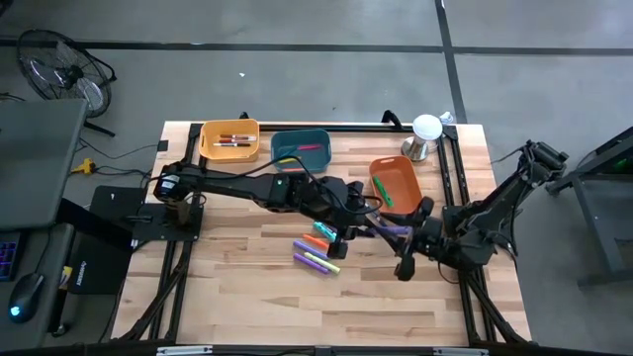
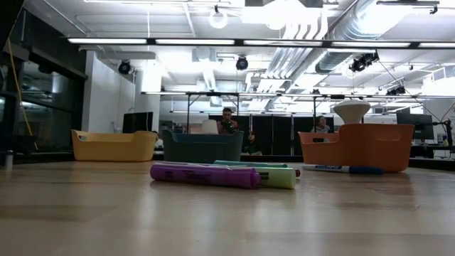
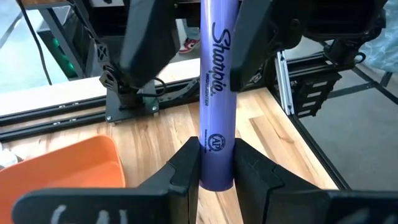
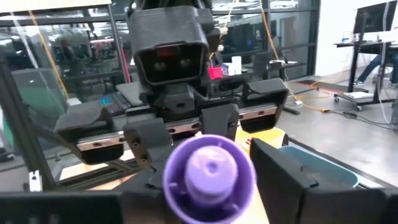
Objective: Pick & Place Markers
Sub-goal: Put the bottom light purple highlighter pen into the orange bin
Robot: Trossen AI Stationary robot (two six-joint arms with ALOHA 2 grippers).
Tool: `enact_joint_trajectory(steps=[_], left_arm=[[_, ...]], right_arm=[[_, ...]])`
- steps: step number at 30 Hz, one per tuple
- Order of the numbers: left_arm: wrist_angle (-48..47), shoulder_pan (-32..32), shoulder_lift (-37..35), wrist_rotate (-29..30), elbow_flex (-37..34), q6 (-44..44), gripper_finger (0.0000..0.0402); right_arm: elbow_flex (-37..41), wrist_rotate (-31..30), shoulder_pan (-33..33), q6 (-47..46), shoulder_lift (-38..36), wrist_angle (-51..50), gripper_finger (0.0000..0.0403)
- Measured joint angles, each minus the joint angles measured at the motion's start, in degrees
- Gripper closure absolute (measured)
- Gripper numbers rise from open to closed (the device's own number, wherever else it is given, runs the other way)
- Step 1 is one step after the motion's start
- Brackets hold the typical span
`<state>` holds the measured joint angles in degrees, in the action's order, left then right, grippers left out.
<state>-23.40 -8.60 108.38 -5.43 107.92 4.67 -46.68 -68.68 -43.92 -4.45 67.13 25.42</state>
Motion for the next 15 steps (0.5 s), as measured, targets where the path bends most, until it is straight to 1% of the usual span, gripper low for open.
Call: enact_joint_trajectory(steps=[3,7,9,11,12,14,15], left_arm=[[0.1,0.0,0.0,0.0,0.0,0.0,0.0333],[0.2,0.0,0.0,0.0,-0.1,0.0,0.0333],[0.2,0.0,0.0,0.0,-0.1,-0.1,0.0333],[0.2,0.0,0.0,0.0,-0.1,-0.3,0.0333],[0.0,0.0,0.0,0.2,-0.1,-0.3,0.0333],[-0.3,0.0,0.0,0.6,-0.1,-0.4,0.033],[-0.5,0.0,0.0,1.2,-0.1,-0.5,0.0319]], right_arm=[[0.0,1.3,0.0,-0.7,0.0,-0.6,0.0272],[0.0,1.6,0.0,-1.1,0.0,-0.9,0.03],[0.0,1.8,0.0,-1.6,0.0,-0.9,0.0321],[-0.1,2.2,0.0,-1.5,0.0,-0.9,0.0351],[-0.1,2.5,0.0,-1.4,0.0,-1.0,0.0358],[-0.1,3.0,0.0,-1.0,0.0,-1.0,0.0358],[-0.1,2.9,0.0,-1.2,0.0,-1.1,0.0358]])
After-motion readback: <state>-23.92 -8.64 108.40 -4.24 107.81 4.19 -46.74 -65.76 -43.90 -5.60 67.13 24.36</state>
